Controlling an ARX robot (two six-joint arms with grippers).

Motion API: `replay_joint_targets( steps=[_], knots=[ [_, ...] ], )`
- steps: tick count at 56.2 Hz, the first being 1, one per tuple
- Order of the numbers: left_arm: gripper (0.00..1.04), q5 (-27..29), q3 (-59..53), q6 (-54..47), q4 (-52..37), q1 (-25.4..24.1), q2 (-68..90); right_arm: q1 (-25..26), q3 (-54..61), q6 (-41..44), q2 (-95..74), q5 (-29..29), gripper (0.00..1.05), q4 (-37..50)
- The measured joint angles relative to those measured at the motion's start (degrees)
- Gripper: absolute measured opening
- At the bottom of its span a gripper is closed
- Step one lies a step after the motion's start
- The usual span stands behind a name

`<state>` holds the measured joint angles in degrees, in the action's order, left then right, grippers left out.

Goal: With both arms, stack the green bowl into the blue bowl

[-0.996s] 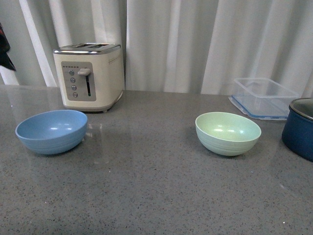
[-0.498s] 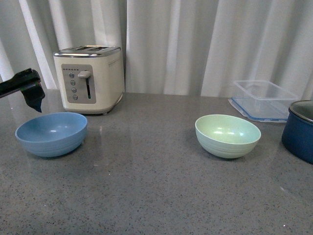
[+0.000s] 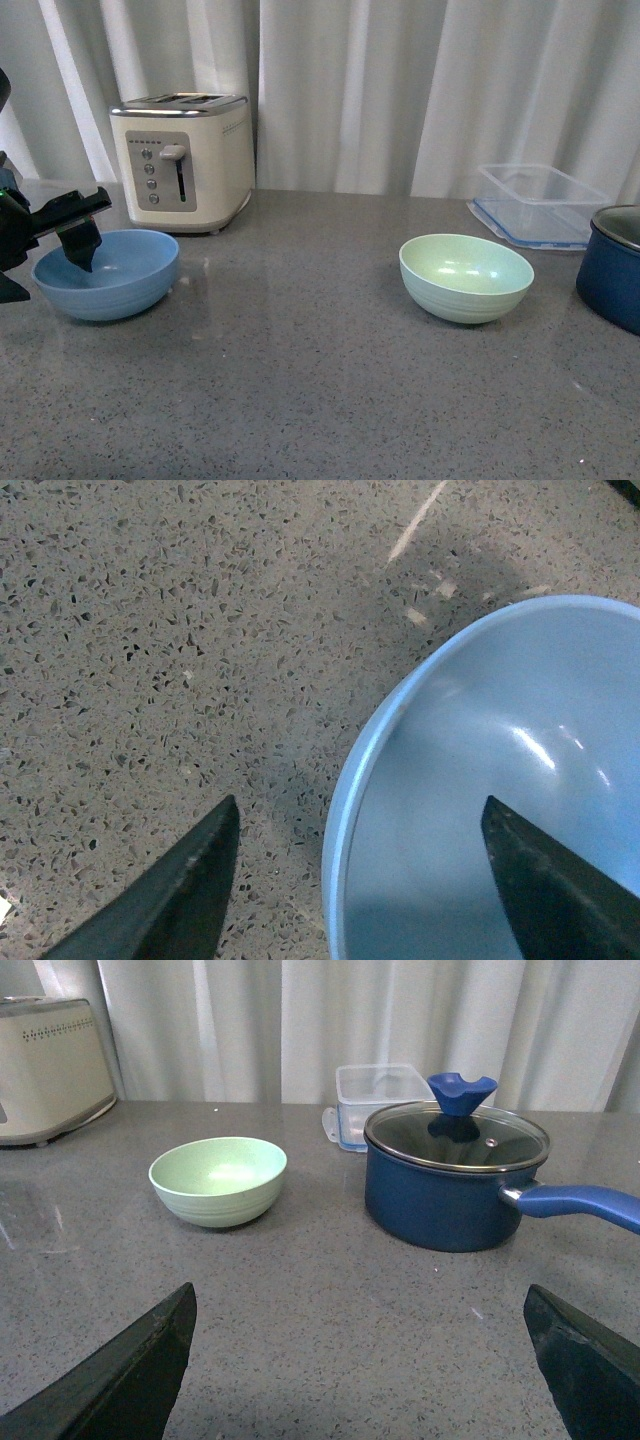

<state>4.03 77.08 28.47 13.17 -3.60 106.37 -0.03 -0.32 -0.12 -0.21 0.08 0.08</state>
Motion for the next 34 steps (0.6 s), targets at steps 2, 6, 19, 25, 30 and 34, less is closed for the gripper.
replay_joint_targets(
  steps=[2, 6, 19, 25, 30, 34],
  knots=[
    [0.60, 0.04, 0.02, -0.02, 0.00, 0.00, 0.00, 0.00, 0.00, 0.00, 0.00, 0.00, 0.95, 0.00],
    [0.49, 0.04, 0.13, -0.09, 0.11, 0.00, 0.00, 0.00, 0.00, 0.02, 0.00, 0.00, 0.95, 0.00],
    [0.13, -0.13, 0.13, -0.15, 0.20, 0.00, -0.02, 0.00, 0.00, 0.02, 0.00, 0.00, 0.95, 0.00],
    [0.04, -1.79, -0.63, -0.09, 0.09, 0.04, -1.16, 0.00, 0.00, 0.00, 0.00, 0.00, 0.95, 0.00],
    [0.04, -2.29, -1.40, -0.15, 0.02, 0.57, -2.86, 0.00, 0.00, 0.02, 0.00, 0.00, 0.95, 0.00],
    [0.04, -2.62, -1.46, -0.13, 0.04, 1.66, -4.76, 0.00, 0.00, 0.00, 0.00, 0.00, 0.95, 0.00]
  ],
)
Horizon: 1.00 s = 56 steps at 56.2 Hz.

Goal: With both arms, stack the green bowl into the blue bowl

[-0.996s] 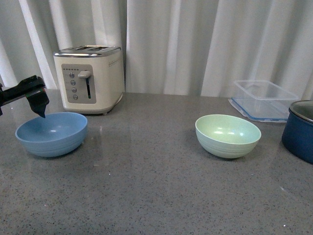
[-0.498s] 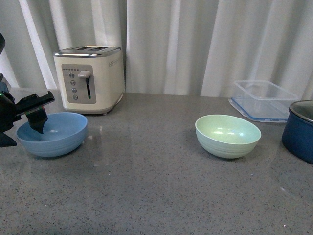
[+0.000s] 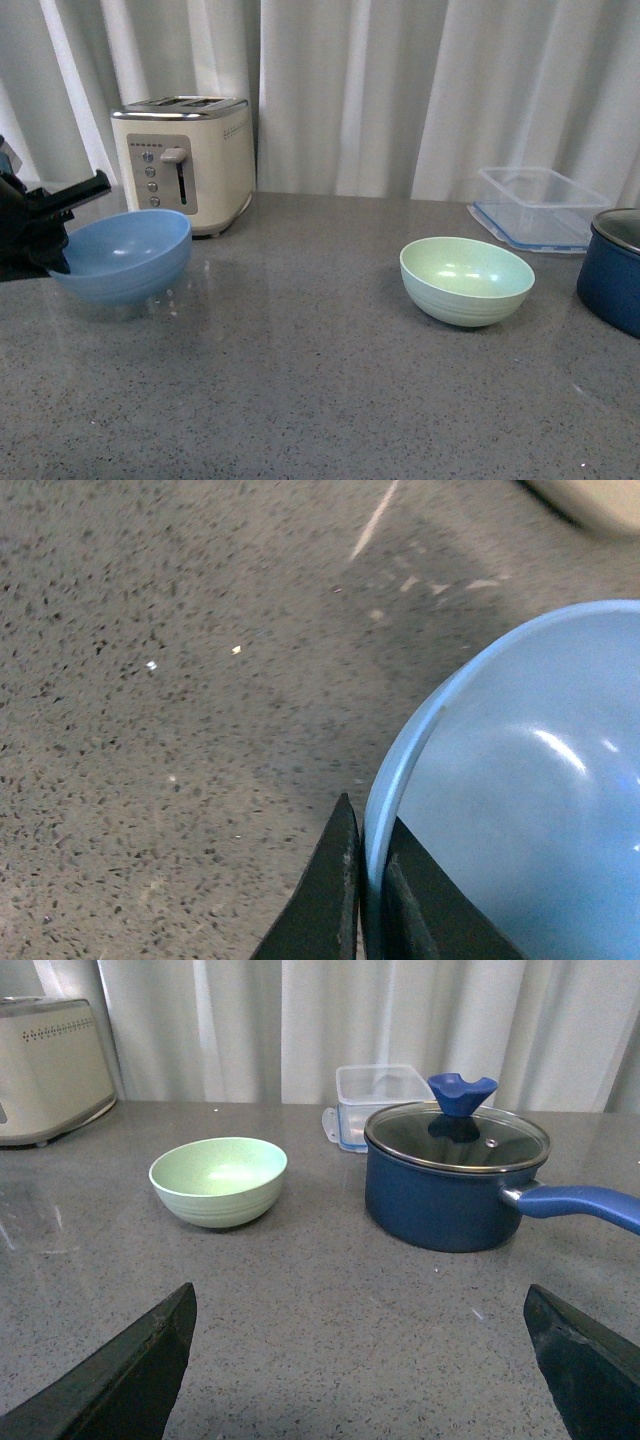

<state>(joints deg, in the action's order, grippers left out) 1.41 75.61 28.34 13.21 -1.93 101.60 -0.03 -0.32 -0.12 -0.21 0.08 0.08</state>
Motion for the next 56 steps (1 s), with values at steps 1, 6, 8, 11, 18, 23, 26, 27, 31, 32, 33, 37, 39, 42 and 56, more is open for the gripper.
replay_joint_targets(
  steps=[1, 6, 8, 11, 18, 23, 26, 27, 31, 32, 33, 37, 39, 42, 56],
  knots=[
    [0.04, 0.02, 0.00, 0.00, 0.00, 0.22, -0.26, 0.00, 0.00, 0.02, 0.00, 0.00, 0.95, 0.00],
    [0.04, -0.11, 0.28, -0.02, -0.04, 2.45, -2.29, 0.00, 0.00, 0.00, 0.00, 0.00, 0.95, 0.00],
    [0.04, -0.09, 0.63, -0.02, -0.04, 3.52, -2.80, 0.00, 0.00, 0.02, 0.00, 0.00, 0.95, 0.00],
    [0.04, -0.11, 1.20, -0.09, -0.04, 5.11, -3.15, 0.00, 0.00, 0.00, 0.00, 0.00, 0.95, 0.00],
    [0.04, -0.09, 3.21, -0.20, 0.00, 9.84, -2.91, 0.00, 0.00, 0.00, 0.00, 0.00, 0.95, 0.00],
    [0.04, 0.26, 4.92, -0.42, 0.35, 13.11, -1.81, 0.00, 0.00, 0.00, 0.00, 0.00, 0.95, 0.00],
    [0.04, 0.59, 5.73, -0.44, 0.55, 14.38, -1.09, 0.00, 0.00, 0.02, 0.00, 0.00, 0.95, 0.00],
    [0.04, 0.63, 6.19, -0.52, 0.72, 14.95, -0.72, 0.00, 0.00, 0.00, 0.00, 0.00, 0.95, 0.00],
    [0.04, 1.20, 7.58, -0.70, 1.03, 16.55, 0.90, 0.00, 0.00, 0.00, 0.00, 0.00, 0.95, 0.00],
    [0.04, 1.25, 7.78, -0.72, 1.07, 16.72, 1.11, 0.00, 0.00, 0.02, 0.00, 0.00, 0.95, 0.00],
    [0.04, 1.36, 7.98, -0.74, 1.09, 16.87, 1.36, 0.00, 0.00, 0.02, 0.00, 0.00, 0.95, 0.00],
    [0.04, 1.86, 9.05, -0.87, 1.49, 18.08, 3.48, 0.00, 0.00, 0.00, 0.00, 0.00, 0.95, 0.00],
    [0.04, 2.05, 9.20, -0.90, 1.57, 18.27, 4.15, 0.00, 0.00, 0.02, 0.00, 0.00, 0.95, 0.00],
    [0.04, 2.08, 9.62, -0.87, 1.86, 18.51, 5.09, 0.00, 0.00, 0.02, 0.00, 0.00, 0.95, 0.02],
    [0.04, 2.93, 12.46, -0.83, 2.34, 19.63, 10.01, 0.00, 0.00, 0.02, 0.00, 0.00, 0.95, 0.00]
  ],
)
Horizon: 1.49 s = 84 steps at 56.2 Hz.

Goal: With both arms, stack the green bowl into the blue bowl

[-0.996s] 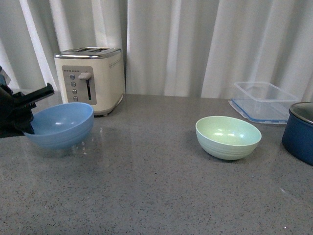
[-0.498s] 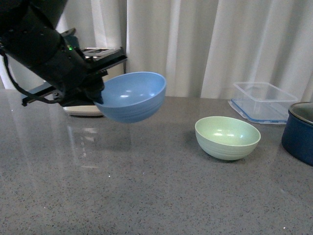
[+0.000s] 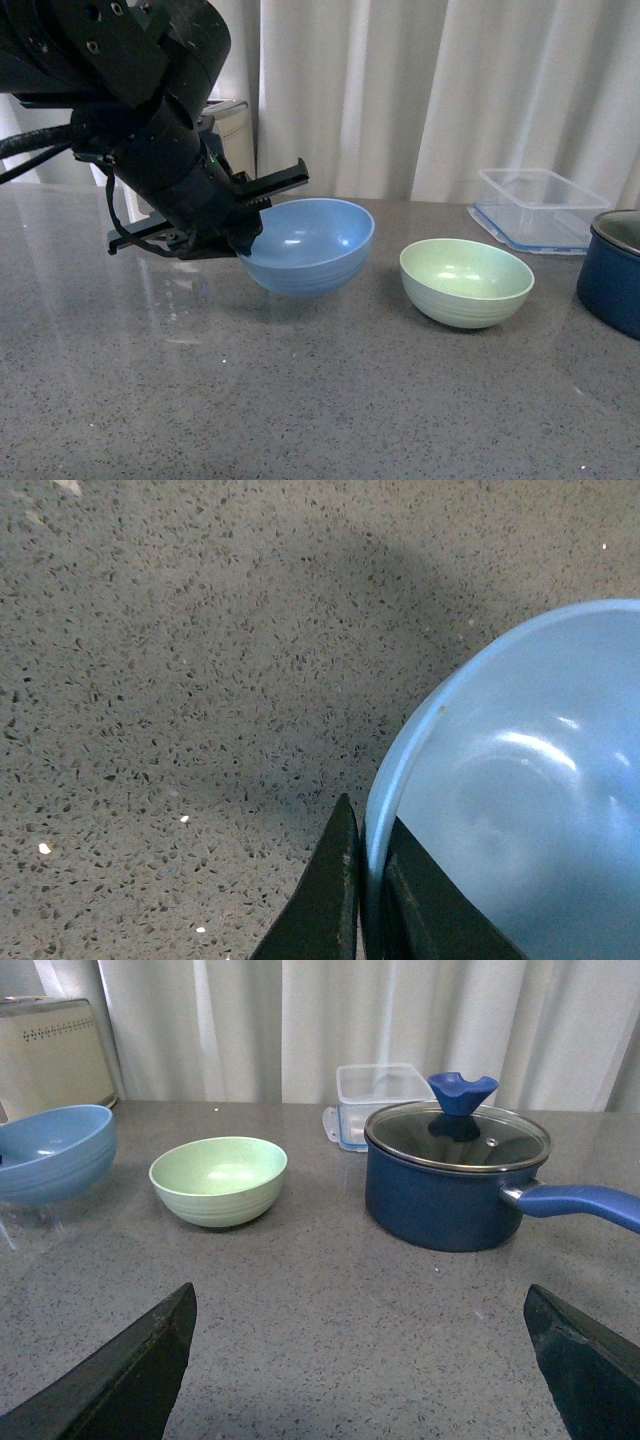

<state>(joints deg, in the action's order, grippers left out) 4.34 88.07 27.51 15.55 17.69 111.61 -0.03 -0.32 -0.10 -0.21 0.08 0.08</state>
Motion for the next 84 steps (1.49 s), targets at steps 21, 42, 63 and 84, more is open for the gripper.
replay_joint_targets(
  steps=[21, 42, 63, 84],
  knots=[
    [0.04, 1.07, 1.90, 0.07, 1.14, 1.01, 4.35, 0.00, 0.00, 0.00, 0.00, 0.00, 0.95, 0.00],
    [0.41, -1.99, 1.68, 0.63, -0.72, 0.90, 3.85, 0.00, 0.00, -0.02, 0.00, 0.00, 0.95, 0.00],
    [0.98, -4.96, -10.49, -0.83, -11.08, -0.44, -13.03, 0.00, 0.00, -0.02, 0.00, 0.00, 0.95, 0.00],
    [0.61, 8.37, -46.49, -21.24, -53.05, -4.94, -32.02, 0.00, 0.00, -0.02, 0.00, -0.02, 0.95, 0.00]
  ],
)
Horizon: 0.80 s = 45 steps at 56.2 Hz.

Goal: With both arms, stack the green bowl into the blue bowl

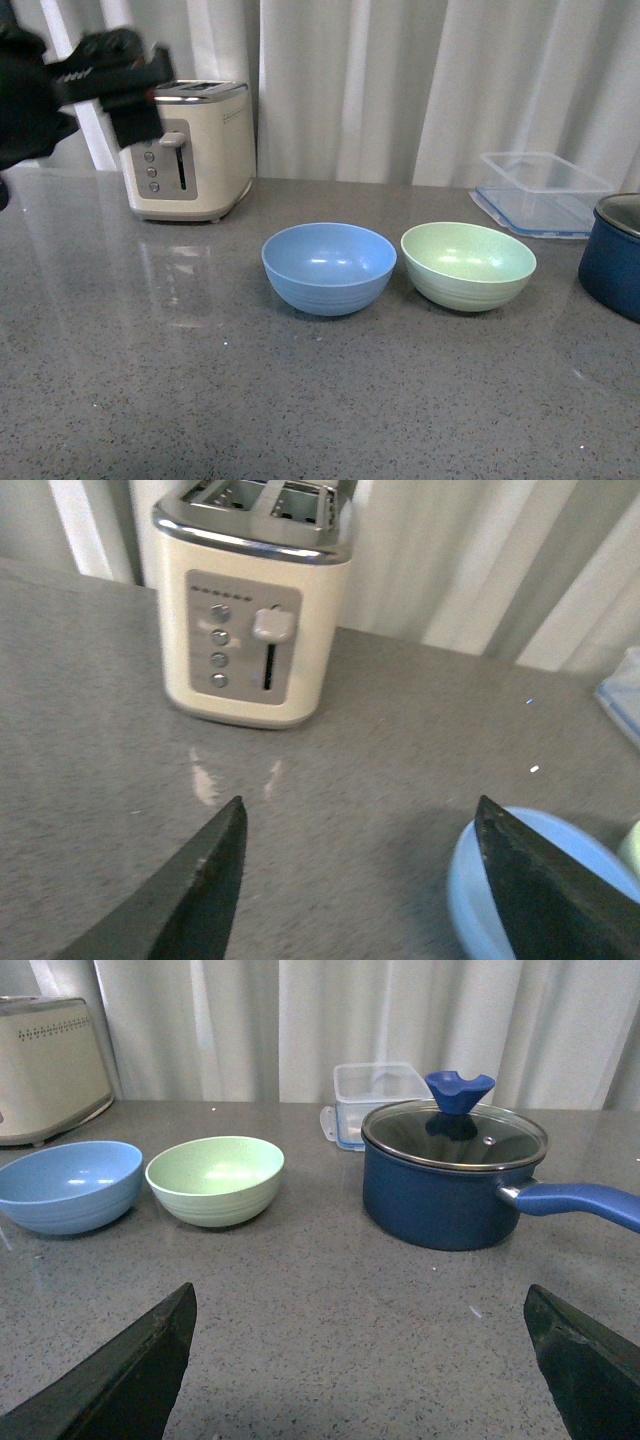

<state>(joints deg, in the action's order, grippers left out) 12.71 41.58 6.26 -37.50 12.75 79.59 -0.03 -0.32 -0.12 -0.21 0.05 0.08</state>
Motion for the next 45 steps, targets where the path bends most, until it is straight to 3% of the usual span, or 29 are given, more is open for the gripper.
replay_joint_targets(
  steps=[19, 45],
  knots=[
    [0.04, -5.16, -20.37, -5.29, -7.02, -5.09, -13.20, 0.00, 0.00, 0.02, 0.00, 0.02, 0.95, 0.00],
    [0.04, -12.35, -35.21, -5.81, -3.04, -12.66, -32.15, 0.00, 0.00, 0.02, 0.00, 0.02, 0.95, 0.00]
  ],
)
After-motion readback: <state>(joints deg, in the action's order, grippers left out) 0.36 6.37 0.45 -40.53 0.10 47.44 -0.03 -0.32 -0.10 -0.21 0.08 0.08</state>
